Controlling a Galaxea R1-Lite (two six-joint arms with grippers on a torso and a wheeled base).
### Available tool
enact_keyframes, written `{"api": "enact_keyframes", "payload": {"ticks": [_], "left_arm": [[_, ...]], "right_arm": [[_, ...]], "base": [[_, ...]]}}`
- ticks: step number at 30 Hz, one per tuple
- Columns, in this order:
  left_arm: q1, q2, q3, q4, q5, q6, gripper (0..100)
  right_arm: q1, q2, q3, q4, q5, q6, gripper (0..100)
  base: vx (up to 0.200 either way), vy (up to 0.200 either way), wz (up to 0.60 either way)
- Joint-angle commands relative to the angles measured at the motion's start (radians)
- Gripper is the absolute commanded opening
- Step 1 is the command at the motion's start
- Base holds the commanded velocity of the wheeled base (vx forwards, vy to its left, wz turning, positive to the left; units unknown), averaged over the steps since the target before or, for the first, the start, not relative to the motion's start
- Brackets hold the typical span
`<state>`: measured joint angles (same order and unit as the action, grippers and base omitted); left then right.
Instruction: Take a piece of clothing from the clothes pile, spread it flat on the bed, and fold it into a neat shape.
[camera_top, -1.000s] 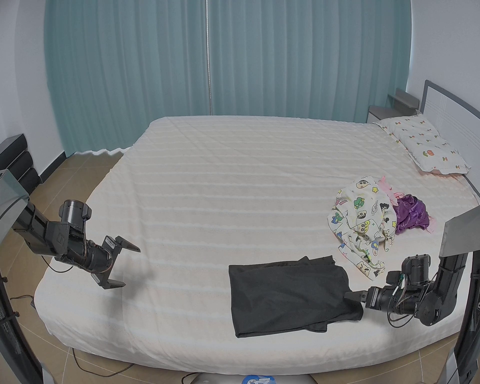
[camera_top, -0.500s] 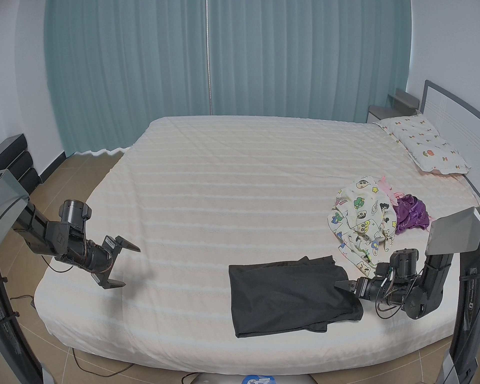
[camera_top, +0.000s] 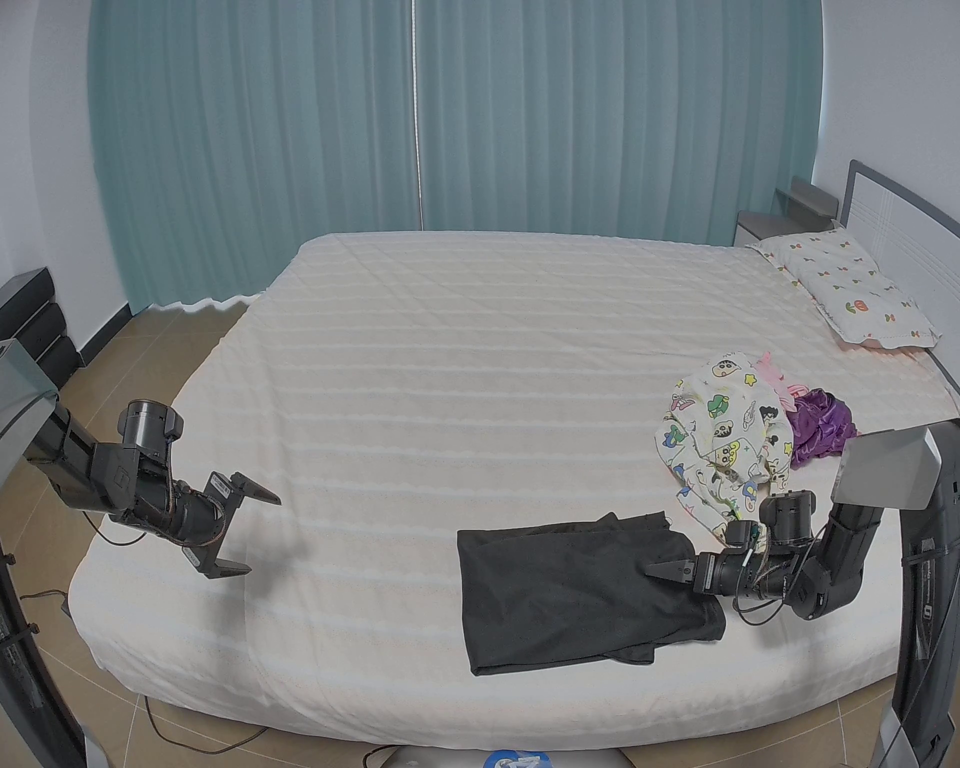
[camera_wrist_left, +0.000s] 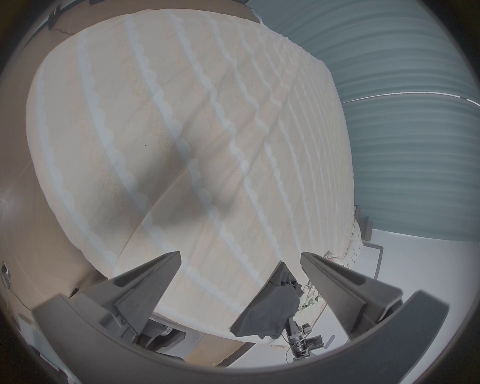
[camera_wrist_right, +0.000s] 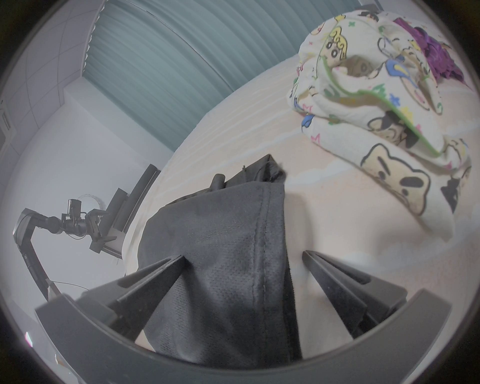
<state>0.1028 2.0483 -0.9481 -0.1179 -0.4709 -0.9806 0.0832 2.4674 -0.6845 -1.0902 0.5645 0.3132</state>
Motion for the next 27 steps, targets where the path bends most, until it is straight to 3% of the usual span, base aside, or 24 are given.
{"api": "enact_keyframes", "payload": {"ticks": [1, 2, 3, 12, 19, 27], "left_arm": [[0.000, 0.000, 0.000, 0.000, 0.000, -0.001, 100], [0.000, 0.000, 0.000, 0.000, 0.000, -0.001, 100], [0.000, 0.000, 0.000, 0.000, 0.000, -0.001, 100], [0.000, 0.001, 0.000, 0.000, 0.000, -0.001, 100], [0.000, 0.000, 0.005, 0.000, 0.000, 0.003, 100], [-0.002, 0.000, 0.008, 0.000, 0.001, 0.008, 100]], "right_arm": [[0.041, 0.031, -0.040, 0.009, 0.005, -0.005, 100], [0.050, 0.036, -0.044, 0.009, 0.005, -0.006, 100], [0.052, 0.036, -0.050, 0.009, 0.005, -0.005, 0], [0.038, 0.008, -0.009, -0.007, 0.020, 0.009, 0], [0.030, -0.084, 0.097, -0.053, 0.060, 0.104, 0], [-0.053, -0.107, 0.235, -0.143, 0.066, 0.129, 0]], "base": [[0.000, 0.000, 0.00], [0.000, 0.000, 0.00], [0.000, 0.000, 0.00], [0.000, 0.000, 0.00], [0.000, 0.000, 0.00], [0.000, 0.000, 0.00]]}}
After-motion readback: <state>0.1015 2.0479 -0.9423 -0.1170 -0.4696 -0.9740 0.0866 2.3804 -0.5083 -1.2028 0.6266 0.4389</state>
